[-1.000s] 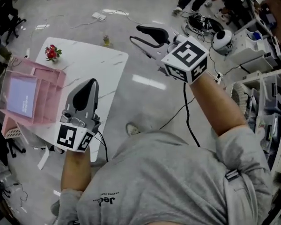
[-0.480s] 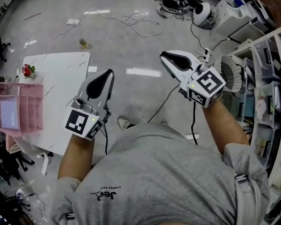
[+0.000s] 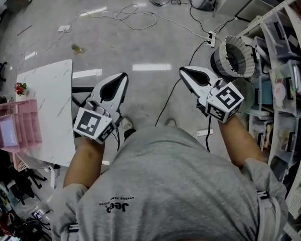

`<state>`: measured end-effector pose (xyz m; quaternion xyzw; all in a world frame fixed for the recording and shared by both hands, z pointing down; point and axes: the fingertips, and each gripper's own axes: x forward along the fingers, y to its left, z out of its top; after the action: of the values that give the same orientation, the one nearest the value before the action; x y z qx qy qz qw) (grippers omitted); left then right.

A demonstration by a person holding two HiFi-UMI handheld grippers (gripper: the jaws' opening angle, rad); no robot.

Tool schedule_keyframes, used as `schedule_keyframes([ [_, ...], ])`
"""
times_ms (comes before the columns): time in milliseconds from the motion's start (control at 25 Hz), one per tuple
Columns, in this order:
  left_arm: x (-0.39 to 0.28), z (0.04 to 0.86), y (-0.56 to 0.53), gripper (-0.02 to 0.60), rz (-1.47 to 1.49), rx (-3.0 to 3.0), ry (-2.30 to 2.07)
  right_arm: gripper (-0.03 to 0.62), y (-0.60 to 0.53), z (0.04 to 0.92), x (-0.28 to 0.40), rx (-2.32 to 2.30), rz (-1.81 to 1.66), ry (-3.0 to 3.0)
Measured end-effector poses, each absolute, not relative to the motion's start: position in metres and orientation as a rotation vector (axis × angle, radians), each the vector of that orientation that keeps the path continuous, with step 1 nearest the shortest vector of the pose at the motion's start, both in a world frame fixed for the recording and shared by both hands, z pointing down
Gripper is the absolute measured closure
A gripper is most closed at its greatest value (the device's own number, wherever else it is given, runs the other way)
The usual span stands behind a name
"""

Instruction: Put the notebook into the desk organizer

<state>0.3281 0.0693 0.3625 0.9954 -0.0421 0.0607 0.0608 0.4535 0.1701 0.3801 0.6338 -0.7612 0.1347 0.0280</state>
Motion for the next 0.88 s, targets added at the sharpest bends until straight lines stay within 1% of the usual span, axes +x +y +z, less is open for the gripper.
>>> schedule_keyframes([
  [360,0.327,0.381,0.077,0.555,0.256,3.011,0.089,0.592,0.19,0.395,0.44,2.103,0.428,-2.237],
  [880,0.302,0.379,0.058,0.555,0.185,2.985,-0.026,0.592,0.182,0.396,0.424,2.076,0.448,-2.238],
])
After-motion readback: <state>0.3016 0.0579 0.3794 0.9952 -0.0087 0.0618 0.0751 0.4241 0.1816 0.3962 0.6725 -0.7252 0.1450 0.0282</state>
